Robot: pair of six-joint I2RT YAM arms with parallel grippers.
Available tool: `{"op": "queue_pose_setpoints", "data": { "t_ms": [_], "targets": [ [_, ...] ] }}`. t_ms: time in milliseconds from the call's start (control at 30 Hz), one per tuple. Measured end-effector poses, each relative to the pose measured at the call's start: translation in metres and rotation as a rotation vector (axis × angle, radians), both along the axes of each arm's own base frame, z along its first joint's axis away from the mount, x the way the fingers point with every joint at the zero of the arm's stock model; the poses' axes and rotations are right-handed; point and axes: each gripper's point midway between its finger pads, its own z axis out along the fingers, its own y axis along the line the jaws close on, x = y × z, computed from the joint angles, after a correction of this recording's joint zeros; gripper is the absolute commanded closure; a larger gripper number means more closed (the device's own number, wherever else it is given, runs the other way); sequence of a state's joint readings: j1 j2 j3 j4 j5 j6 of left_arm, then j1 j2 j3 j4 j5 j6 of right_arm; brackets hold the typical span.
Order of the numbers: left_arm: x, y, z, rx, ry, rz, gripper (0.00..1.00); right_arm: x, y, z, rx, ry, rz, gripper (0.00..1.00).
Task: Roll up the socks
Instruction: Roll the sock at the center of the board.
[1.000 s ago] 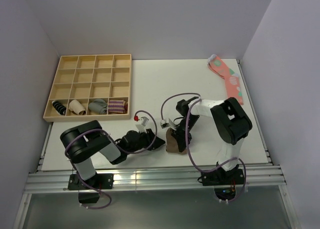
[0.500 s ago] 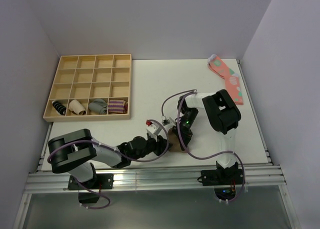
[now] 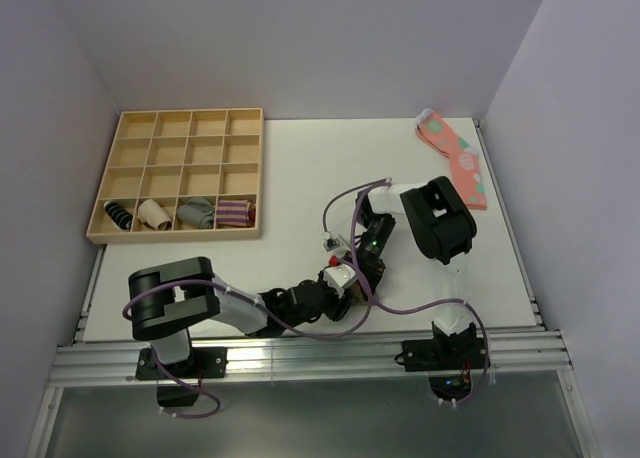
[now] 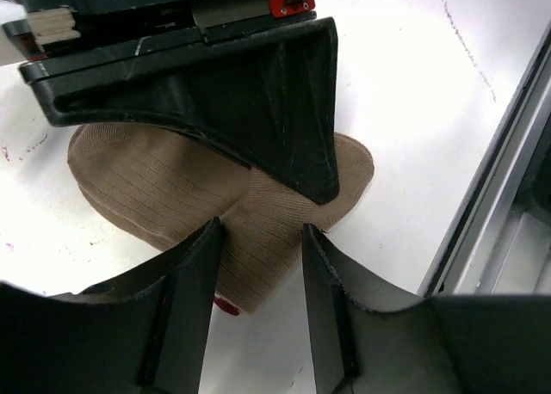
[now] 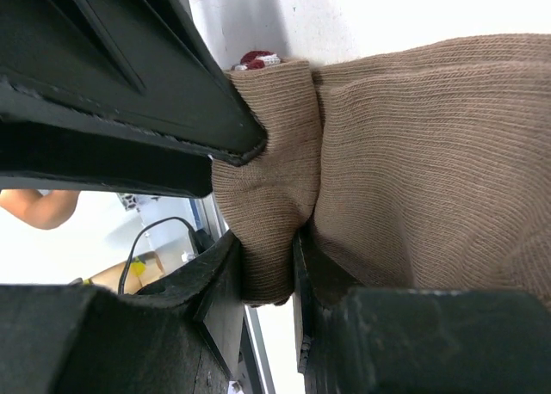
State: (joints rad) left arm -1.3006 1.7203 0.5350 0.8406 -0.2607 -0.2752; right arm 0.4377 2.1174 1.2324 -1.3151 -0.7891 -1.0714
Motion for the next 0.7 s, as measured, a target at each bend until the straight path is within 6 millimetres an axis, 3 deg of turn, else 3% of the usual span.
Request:
{"op": "queue_pose_setpoints", "data": {
  "t_ms": [467, 567, 700],
  "targets": [
    [0.0, -0.008, -0.007, 0.041, -0.037, -0.023, 0.53, 0.0, -0.002, 0.0, -0.013, -0.002, 0.006, 0.78],
    [0.0, -0.01, -0.009, 0.037, -0.038, -0.022, 0.58, 0.001, -0.003, 0.0, -0.017, -0.004, 0.009, 0.78],
    [0.001, -0.014, -0.01, 0.026, -0.031, -0.027, 0.75, 0.002, -0.005, -0.001, -0.022, -0.005, 0.005, 0.77]
  ]
}}
